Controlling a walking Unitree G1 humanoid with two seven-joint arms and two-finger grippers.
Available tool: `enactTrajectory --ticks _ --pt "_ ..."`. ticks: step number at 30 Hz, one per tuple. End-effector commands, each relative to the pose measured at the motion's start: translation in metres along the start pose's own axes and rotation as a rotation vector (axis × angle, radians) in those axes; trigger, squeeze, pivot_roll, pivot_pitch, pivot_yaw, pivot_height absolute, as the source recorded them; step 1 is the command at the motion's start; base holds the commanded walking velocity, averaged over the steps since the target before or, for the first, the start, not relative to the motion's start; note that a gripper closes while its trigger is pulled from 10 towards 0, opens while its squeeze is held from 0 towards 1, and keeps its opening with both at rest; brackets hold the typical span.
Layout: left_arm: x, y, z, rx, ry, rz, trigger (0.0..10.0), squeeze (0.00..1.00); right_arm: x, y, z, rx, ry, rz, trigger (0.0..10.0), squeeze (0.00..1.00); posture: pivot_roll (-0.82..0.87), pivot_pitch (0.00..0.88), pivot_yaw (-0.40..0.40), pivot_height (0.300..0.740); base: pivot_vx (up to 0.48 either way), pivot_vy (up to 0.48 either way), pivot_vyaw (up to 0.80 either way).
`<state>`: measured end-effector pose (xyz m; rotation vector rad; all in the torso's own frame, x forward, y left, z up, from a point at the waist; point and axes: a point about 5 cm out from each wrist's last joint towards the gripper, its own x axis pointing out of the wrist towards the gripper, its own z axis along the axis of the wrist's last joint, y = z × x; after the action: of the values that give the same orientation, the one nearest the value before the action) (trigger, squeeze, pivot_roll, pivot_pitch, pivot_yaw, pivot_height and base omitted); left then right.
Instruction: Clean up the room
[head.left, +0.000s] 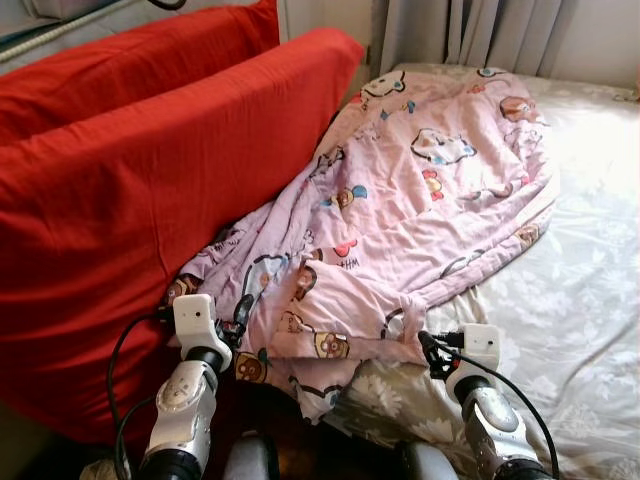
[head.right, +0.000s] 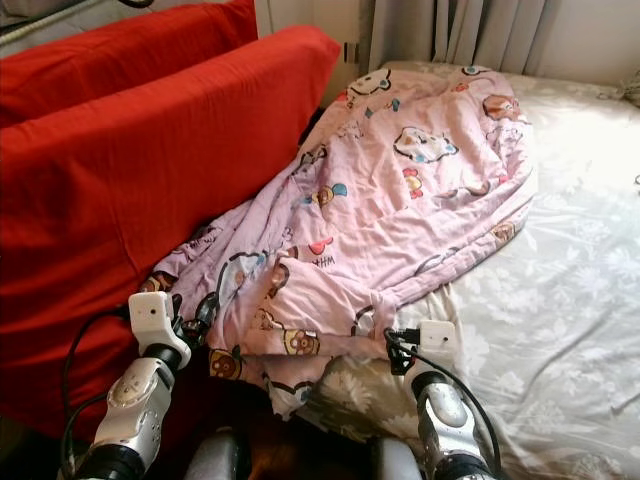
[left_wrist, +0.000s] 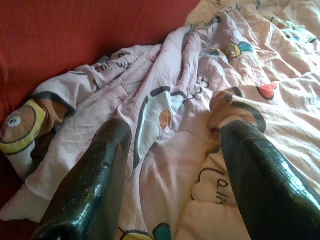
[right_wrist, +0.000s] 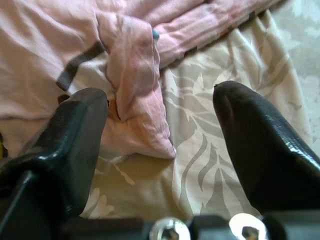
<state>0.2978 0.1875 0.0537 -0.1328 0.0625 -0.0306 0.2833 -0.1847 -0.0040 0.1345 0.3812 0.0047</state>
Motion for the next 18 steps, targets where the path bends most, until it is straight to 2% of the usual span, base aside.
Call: enactTrajectory --ticks 1,10,11,12,18 --pt "-0.005 0.006 0.0 0.015 0.012 0.002 10.0 0.0 0.0 0.003 -0.004 0.016 0.026 -0.004 10.0 1.0 0.1 0.177 0.063 0.631 0.0 0.0 0.0" --pt "-0.016 0.018 0.01 0.046 -0.012 0.02 10.0 0.0 0.003 0.01 -0.002 0.034 0.027 -0.006 10.0 1.0 0.13 0.243 0.091 0.631 0.0 0.0 0.0" --pt "-0.016 0.018 0.011 0.047 -0.013 0.021 10.0 0.0 0.004 0.011 0.0 0.036 0.02 -0.008 10.0 0.74 0.14 0.251 0.093 0.631 0.0 0.0 0.0" --pt "-0.018 0.018 0.012 0.047 -0.015 0.02 10.0 0.0 0.004 0.011 0.001 0.037 0.016 -0.009 10.0 0.0 0.14 0.26 0.094 0.631 0.0 0.0 0.0" --pt "-0.021 0.012 0.019 0.045 -0.023 0.01 10.0 0.0 0.009 0.007 0.014 0.027 -0.019 -0.026 10.0 0.0 0.15 0.298 0.093 0.631 0.0 0.0 0.0"
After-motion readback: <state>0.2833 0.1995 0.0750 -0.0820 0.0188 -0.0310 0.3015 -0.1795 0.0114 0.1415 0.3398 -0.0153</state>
